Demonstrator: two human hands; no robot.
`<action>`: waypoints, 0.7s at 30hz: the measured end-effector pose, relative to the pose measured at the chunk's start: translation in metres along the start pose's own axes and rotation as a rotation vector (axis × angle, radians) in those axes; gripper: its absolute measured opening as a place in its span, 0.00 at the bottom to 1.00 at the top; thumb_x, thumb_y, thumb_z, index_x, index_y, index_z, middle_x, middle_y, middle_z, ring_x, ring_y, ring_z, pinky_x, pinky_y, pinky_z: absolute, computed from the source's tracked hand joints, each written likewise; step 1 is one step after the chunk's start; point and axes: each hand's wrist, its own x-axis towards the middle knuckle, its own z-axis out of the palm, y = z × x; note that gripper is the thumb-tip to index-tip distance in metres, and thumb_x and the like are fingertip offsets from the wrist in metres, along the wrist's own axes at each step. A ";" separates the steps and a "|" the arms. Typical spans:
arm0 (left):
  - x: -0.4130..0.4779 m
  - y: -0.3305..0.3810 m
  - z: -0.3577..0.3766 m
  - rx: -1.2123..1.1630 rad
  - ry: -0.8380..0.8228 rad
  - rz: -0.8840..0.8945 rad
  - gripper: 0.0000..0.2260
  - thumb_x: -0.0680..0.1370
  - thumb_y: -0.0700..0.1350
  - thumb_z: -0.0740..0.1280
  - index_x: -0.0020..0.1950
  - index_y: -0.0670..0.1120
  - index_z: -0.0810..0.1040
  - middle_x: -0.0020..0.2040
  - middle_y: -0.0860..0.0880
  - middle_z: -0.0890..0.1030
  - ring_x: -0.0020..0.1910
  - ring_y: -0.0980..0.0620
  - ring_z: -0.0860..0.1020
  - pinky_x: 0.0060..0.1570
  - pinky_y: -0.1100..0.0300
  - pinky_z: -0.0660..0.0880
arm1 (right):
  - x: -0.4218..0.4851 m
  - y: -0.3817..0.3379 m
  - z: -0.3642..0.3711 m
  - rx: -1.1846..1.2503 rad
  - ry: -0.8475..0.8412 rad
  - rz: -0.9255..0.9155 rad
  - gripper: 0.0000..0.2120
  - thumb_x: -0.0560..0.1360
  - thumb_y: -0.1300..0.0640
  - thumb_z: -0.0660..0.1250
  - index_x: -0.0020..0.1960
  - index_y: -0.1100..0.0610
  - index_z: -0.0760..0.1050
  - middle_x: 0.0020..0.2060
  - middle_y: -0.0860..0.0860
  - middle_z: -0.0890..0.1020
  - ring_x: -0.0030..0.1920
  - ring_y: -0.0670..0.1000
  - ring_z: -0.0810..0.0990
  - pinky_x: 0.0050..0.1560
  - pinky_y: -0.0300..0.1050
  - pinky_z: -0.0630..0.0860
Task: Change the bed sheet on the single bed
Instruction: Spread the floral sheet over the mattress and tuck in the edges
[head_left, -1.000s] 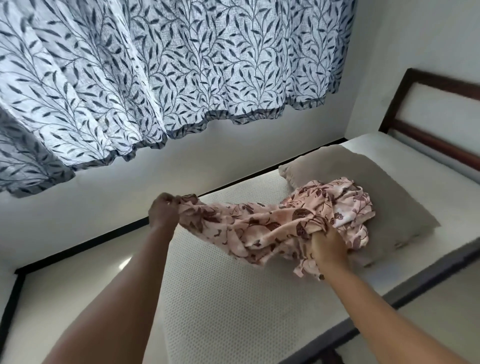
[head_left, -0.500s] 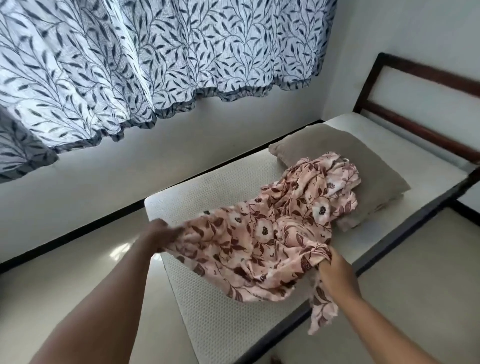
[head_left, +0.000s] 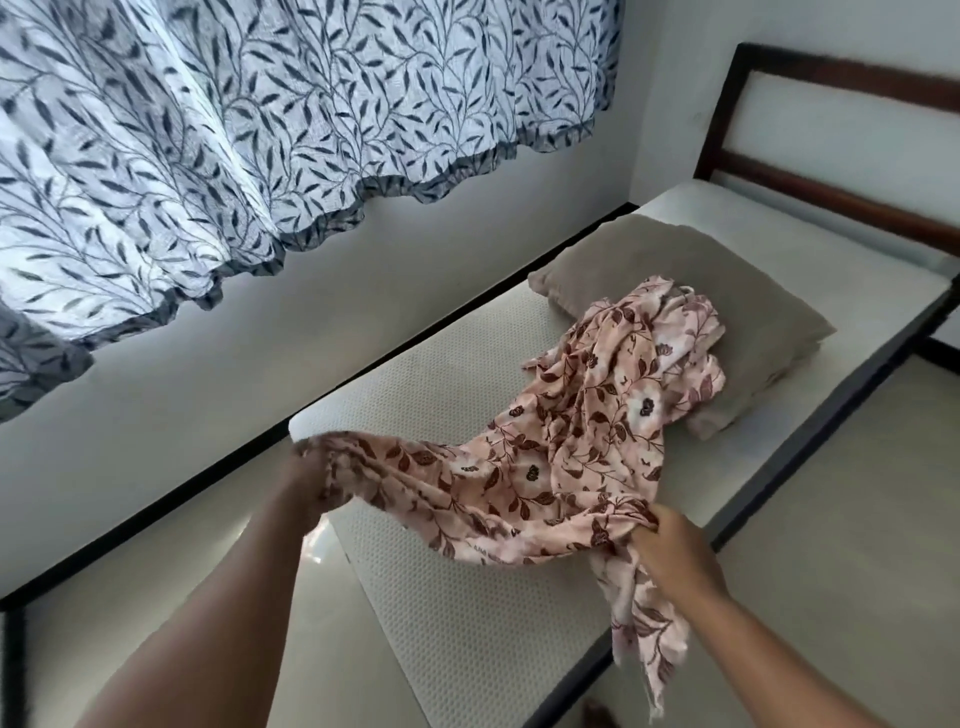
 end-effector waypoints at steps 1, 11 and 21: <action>0.008 0.010 0.002 -0.204 -0.036 -0.006 0.06 0.84 0.49 0.61 0.59 0.50 0.73 0.48 0.46 0.78 0.43 0.44 0.80 0.47 0.41 0.80 | 0.001 -0.001 0.001 0.008 0.002 -0.003 0.04 0.76 0.55 0.67 0.45 0.51 0.81 0.34 0.45 0.84 0.35 0.47 0.81 0.33 0.41 0.73; 0.161 0.054 -0.038 -0.373 -0.268 -0.019 0.09 0.85 0.48 0.57 0.54 0.47 0.74 0.32 0.54 0.84 0.28 0.59 0.81 0.27 0.65 0.78 | -0.024 0.015 0.086 -0.276 0.085 0.292 0.16 0.67 0.33 0.70 0.45 0.44 0.77 0.40 0.45 0.85 0.38 0.51 0.84 0.34 0.44 0.77; 0.254 0.053 -0.085 0.088 -0.454 0.112 0.09 0.73 0.32 0.71 0.41 0.45 0.79 0.29 0.52 0.81 0.23 0.58 0.77 0.21 0.68 0.71 | -0.139 -0.020 0.220 -0.174 0.010 0.813 0.23 0.73 0.38 0.61 0.63 0.46 0.77 0.56 0.52 0.85 0.52 0.56 0.85 0.50 0.47 0.79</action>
